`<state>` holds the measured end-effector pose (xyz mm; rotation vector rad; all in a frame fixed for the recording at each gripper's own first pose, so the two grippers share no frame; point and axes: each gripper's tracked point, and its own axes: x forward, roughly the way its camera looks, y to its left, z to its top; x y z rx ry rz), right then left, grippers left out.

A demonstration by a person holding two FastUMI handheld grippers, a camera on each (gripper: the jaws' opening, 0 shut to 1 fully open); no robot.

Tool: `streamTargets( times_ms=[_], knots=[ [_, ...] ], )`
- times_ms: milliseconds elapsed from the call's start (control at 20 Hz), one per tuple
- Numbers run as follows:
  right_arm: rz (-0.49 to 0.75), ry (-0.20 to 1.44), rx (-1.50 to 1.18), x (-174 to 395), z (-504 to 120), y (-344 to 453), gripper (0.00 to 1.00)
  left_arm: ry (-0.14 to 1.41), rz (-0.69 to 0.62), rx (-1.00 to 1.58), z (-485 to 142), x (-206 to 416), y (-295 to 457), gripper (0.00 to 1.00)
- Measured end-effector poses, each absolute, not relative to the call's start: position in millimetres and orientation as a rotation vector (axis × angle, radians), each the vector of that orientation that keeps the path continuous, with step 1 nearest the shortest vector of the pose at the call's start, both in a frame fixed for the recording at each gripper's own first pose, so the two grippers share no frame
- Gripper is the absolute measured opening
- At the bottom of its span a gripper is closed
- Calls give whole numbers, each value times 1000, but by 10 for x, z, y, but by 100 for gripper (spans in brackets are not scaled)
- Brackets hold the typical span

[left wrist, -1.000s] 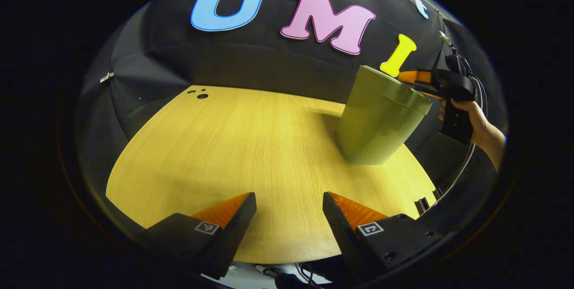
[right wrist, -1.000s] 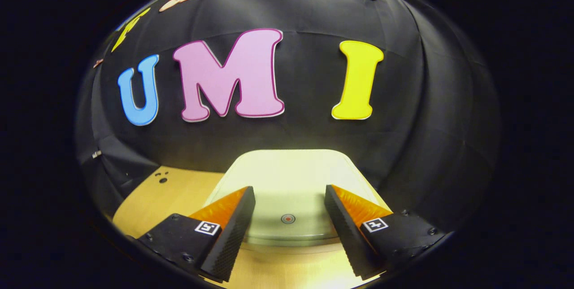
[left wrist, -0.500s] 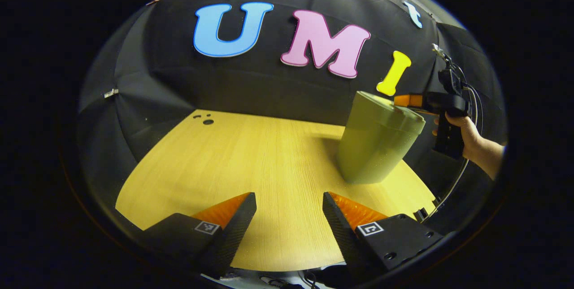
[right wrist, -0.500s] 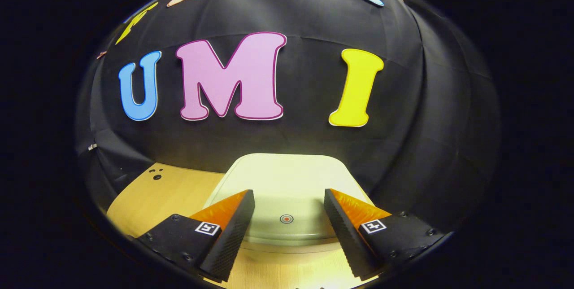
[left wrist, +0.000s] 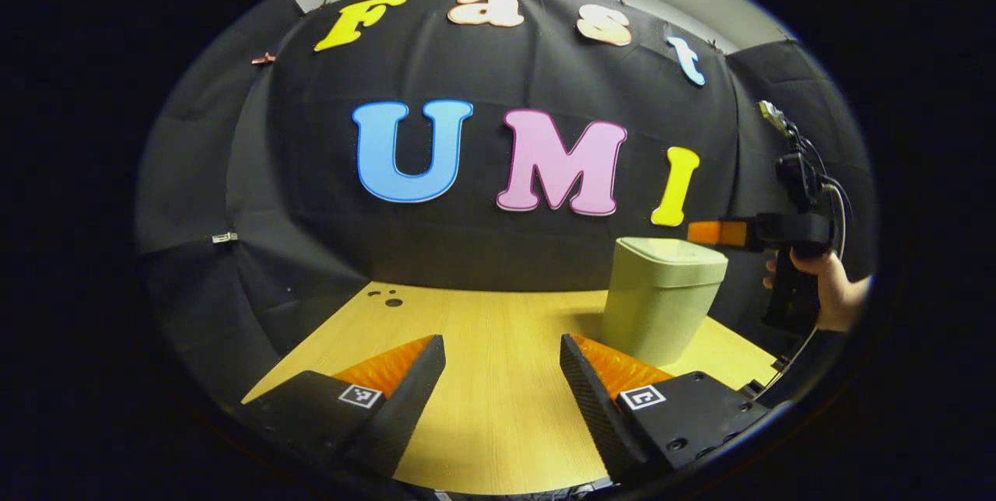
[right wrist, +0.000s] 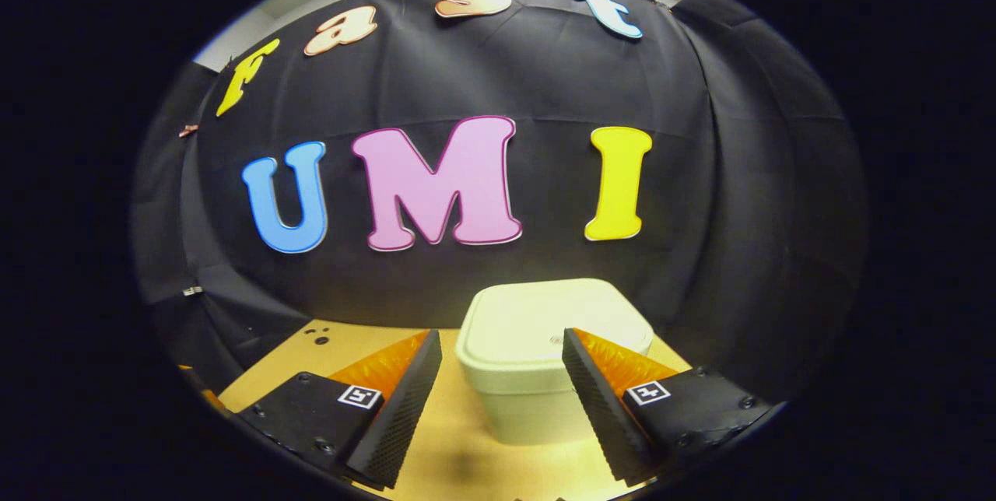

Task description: Press the lid of the desktop garbage bin to open it, pick up the crumpled paper on the desktop and throw it into the bin, then pick up the pop can on the desktop and drop it into the bin, and finally close the garbage bin lid.

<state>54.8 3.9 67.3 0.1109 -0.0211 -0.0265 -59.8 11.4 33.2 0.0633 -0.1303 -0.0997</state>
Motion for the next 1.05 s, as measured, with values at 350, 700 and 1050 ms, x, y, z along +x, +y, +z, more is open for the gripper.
streamTargets(
  times_ms=[350, 700, 1050],
  knots=[
    [76, 122, 46, -147, -173, 614, 99, -80, -87, 19, 31, -876, 200, 95],
    [157, 280, 45, -448, -829, 1036, 99, 39, -96, 13, -381, -937, 238, 95],
    [198, 377, 46, -538, -1187, 1180, 99, 93, -111, 18, -560, -875, 272, 95]
  ],
)
